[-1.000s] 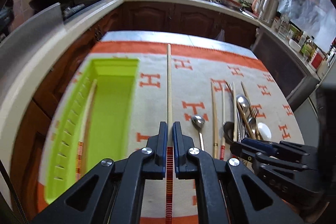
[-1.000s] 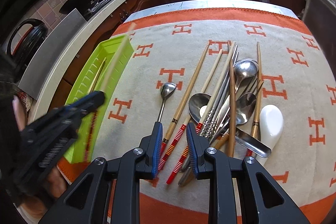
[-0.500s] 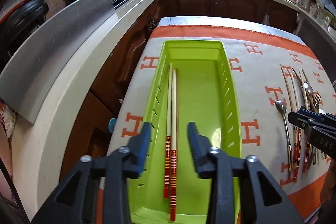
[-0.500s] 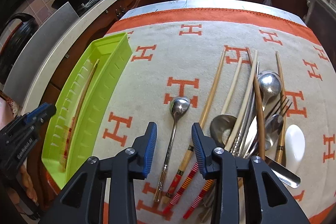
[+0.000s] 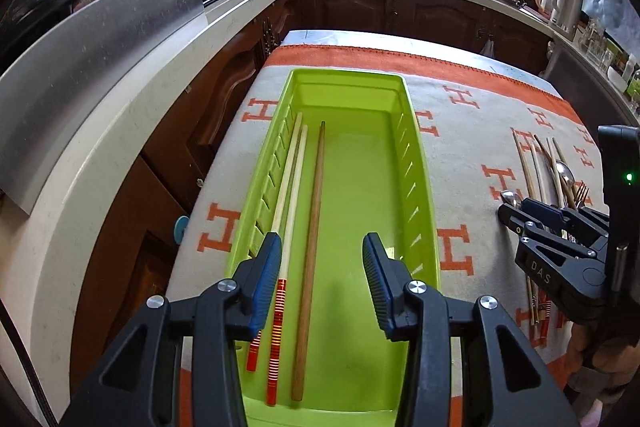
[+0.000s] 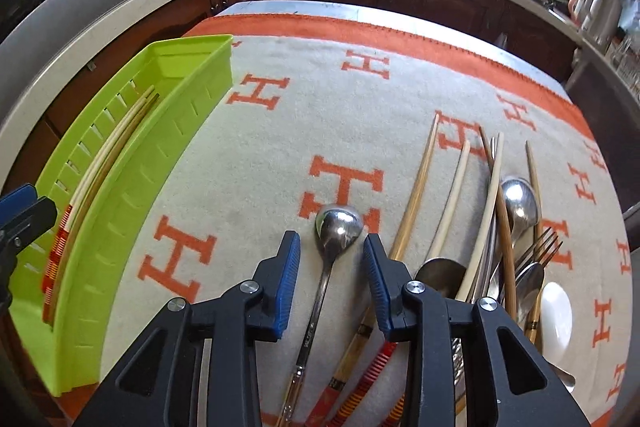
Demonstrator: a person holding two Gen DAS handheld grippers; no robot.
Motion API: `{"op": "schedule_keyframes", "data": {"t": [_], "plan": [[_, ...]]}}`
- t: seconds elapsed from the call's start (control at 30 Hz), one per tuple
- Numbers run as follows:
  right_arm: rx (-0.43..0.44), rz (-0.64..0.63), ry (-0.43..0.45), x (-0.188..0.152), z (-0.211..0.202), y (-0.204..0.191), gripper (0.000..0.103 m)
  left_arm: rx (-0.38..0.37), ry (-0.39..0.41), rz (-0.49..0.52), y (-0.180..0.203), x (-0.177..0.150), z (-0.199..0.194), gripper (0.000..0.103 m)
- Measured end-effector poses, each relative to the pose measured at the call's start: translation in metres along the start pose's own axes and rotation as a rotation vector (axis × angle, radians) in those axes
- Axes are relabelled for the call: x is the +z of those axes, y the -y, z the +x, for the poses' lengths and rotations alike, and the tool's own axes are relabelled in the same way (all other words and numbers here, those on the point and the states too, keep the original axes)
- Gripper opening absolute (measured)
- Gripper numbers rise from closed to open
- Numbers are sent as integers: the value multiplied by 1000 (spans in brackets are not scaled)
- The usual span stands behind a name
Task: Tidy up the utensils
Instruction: 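Grasp a small steel spoon with the right tool and carry it to the tray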
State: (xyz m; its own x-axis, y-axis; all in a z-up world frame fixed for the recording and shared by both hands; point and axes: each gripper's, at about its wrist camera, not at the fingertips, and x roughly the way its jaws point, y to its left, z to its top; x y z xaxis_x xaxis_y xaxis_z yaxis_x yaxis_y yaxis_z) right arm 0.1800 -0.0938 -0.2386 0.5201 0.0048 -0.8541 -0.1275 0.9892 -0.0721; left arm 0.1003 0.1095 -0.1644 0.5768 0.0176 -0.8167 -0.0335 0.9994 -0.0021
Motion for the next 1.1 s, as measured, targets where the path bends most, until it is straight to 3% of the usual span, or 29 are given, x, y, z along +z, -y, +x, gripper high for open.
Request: {"op": "schedule_keyframes", "data": {"t": [0.03, 0.1, 0.13, 0.4, 0.7, 1.1], "plan": [[-6, -6, 9, -1, 0, -1, 18, -3, -2, -4, 0, 0, 1, 41], [-15, -15, 19, -1, 0, -4, 12, -9, -5, -7, 0, -1, 2, 41], [-4, -4, 19, -2, -1, -2, 4, -8, 0, -5, 1, -2, 1, 41], [125, 136, 43, -5, -24, 24, 4, -16, 29, 5, 7, 0, -9, 40], [203, 144, 105, -8, -71, 24, 3, -9, 53, 7, 9, 1, -23, 40], [242, 110, 210, -5, -125, 14, 1, -2, 72, 21, 11, 0, -35, 41]]}}
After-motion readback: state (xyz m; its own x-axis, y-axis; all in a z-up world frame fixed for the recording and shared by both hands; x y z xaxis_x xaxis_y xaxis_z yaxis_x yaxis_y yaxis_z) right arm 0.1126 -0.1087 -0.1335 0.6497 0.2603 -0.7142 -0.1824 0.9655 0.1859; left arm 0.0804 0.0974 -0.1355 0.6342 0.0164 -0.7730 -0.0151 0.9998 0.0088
